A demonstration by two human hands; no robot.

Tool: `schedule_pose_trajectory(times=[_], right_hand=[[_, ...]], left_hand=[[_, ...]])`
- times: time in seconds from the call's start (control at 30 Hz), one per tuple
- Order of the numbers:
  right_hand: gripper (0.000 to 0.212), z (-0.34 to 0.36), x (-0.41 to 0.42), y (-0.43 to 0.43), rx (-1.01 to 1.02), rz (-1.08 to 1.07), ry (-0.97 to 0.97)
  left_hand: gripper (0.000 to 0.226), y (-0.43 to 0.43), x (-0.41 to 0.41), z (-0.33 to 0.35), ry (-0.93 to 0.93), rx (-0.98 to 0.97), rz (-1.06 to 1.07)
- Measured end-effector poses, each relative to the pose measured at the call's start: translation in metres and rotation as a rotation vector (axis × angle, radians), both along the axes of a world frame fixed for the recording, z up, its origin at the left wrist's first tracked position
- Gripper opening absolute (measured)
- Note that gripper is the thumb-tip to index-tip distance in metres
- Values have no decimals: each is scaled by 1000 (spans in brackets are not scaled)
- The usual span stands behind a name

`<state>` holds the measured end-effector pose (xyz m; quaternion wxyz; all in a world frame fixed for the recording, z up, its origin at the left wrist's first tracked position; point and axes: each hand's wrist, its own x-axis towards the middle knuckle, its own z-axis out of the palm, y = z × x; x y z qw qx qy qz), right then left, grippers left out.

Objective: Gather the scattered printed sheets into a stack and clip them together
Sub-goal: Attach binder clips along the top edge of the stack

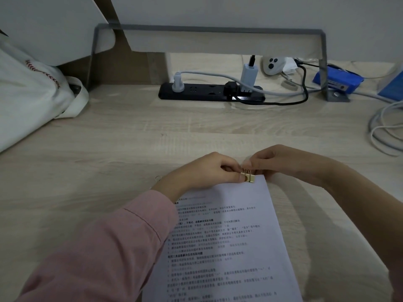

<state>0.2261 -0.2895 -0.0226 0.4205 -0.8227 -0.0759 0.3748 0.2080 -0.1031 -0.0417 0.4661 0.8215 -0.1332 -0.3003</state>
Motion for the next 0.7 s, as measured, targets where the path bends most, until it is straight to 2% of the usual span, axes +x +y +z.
schedule_pose_trajectory(times=[0.13, 0.23, 0.37, 0.43, 0.5, 0.6, 0.7], right_hand=[[32, -3, -2, 1, 82, -36, -15], [37, -5, 1, 1, 103, -70, -83], [16, -5, 5, 4, 138, -46, -163], [12, -6, 5, 6, 166, -67, -205], [16, -7, 4, 9, 210, -99, -218], [32, -9, 2, 11, 243, -114, -197], [34, -9, 3, 9, 252, -110, -182]], left_hand=[[2, 0, 1, -1, -2, 32, -12], [4, 2, 2, -1, -1, 64, -32], [10, 4, 1, -2, 11, 59, -13], [11, 4, 0, -3, 11, 56, 1], [10, 5, 0, -6, 3, 63, 23], [11, 5, 0, -12, -14, 66, 58], [14, 5, 0, -14, -22, 70, 84]])
